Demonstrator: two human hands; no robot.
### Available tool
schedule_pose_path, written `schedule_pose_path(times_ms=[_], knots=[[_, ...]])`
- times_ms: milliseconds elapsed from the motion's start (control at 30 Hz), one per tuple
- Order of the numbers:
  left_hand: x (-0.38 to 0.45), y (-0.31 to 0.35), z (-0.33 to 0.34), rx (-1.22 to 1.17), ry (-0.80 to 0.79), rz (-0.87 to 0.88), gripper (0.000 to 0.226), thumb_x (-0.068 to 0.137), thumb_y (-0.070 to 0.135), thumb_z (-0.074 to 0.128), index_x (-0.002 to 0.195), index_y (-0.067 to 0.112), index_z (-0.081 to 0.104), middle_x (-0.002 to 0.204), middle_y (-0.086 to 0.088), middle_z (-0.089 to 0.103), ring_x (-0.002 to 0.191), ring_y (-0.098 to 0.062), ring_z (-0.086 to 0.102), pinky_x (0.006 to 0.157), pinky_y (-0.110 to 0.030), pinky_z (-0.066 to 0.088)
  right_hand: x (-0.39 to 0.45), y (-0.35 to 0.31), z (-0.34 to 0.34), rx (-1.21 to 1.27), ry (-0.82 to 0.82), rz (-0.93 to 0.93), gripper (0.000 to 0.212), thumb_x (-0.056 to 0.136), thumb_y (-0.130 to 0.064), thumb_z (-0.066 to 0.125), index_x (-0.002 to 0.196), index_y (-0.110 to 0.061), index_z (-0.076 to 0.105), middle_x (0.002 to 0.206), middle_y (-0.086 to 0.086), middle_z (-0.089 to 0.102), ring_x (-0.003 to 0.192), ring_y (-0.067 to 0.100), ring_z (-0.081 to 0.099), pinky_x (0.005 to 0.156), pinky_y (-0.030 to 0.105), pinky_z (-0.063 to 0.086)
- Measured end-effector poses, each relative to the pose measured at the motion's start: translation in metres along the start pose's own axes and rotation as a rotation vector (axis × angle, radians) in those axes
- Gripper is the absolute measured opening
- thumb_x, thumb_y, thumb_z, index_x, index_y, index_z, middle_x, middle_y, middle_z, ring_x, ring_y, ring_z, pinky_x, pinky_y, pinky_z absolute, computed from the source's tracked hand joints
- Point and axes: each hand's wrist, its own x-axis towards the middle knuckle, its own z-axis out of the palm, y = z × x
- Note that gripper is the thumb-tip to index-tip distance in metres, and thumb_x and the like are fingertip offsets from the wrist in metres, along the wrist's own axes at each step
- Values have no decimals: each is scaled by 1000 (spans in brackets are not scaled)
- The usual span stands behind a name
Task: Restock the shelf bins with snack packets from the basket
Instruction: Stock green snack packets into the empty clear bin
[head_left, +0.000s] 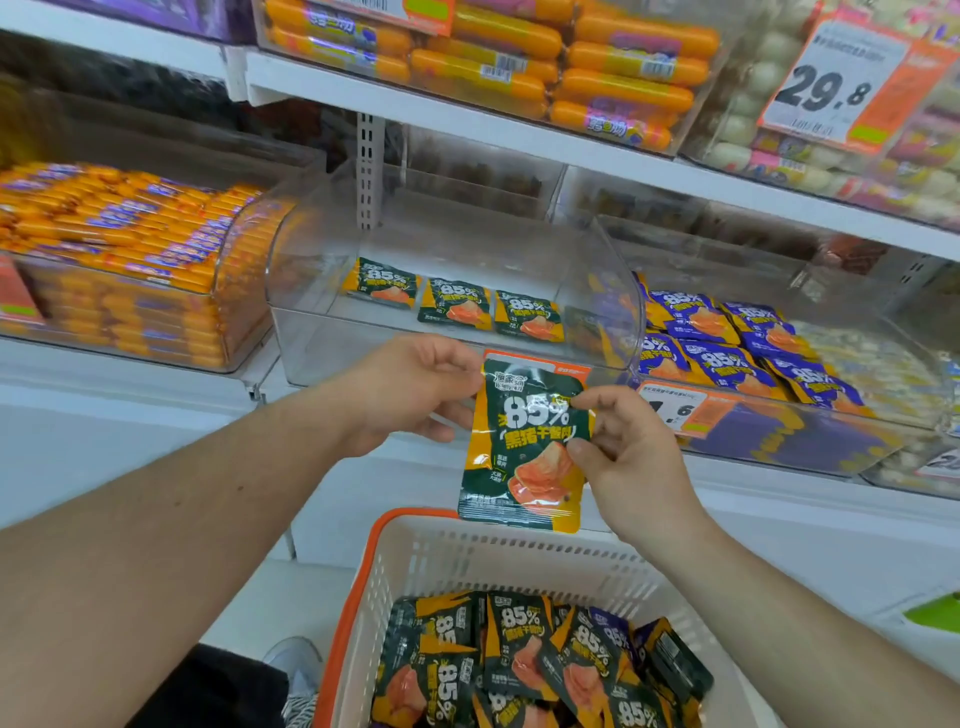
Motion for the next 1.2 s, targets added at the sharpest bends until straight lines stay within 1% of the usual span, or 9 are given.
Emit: schedule_pose_path(times_ms=[100,267,367,533,667,767,867,1000,1200], knots=[[3,4,-2,26,174,141,15,95,9,60,84,20,61,68,8,68,57,-4,64,55,-21,49,15,-17,-1,12,49,-69,47,87,14,61,93,-32,57,69,-11,54,62,11,47,59,16,41],[13,5,-32,493,722,458,16,87,12,63,86,27,69,67,14,63,61,-1,56,67,-25,47,84,-76,-3,-18,131,-185,44,85,9,63,89,-34,54,78,19,52,67,21,48,57,36,42],[18,2,-52,550,851,449,15,90,10,61,98,17,72,78,4,69,75,-21,62,72,-31,49,140,-79,17,-187,115,-54,42,80,8,63,81,-33,55,71,3,54,61,16,48,54,29,39],[22,-9,-70,618,887,438,21,89,5,58,104,15,69,91,1,72,92,-28,64,78,-37,51,186,-54,68,-78,-58,311,31,88,12,55,86,-18,59,93,10,60,74,25,63,44,26,55],[21,-13,-78,675,842,370,36,87,-1,52,113,18,67,106,1,72,102,-25,63,85,-41,52,188,-50,99,-163,-269,353,29,88,11,60,100,-15,58,105,13,61,88,25,63,69,32,58],[23,-16,-78,672,842,372,39,84,-4,51,112,19,67,105,2,71,101,-25,63,84,-42,52,189,-47,111,-199,-400,413,31,88,12,60,98,-17,62,110,8,61,83,17,59,59,26,51],[26,-18,-80,666,843,354,41,83,-5,51,113,18,67,104,1,70,99,-25,62,83,-42,52,190,-53,116,-318,-547,406,40,88,11,59,120,-12,64,114,5,59,88,16,59,64,25,54],[28,-16,-76,672,838,300,41,80,-5,52,109,20,67,99,6,69,96,-22,62,81,-40,52,184,-71,130,-516,-777,359,41,94,-2,59,135,-5,54,134,13,56,119,30,58,99,42,50],[27,-15,-77,671,820,274,38,80,-3,51,105,21,67,95,6,69,96,-22,61,79,-40,51,184,-84,160,-732,-860,235,49,95,-28,60,140,-15,50,138,7,53,119,26,56,101,46,50]])
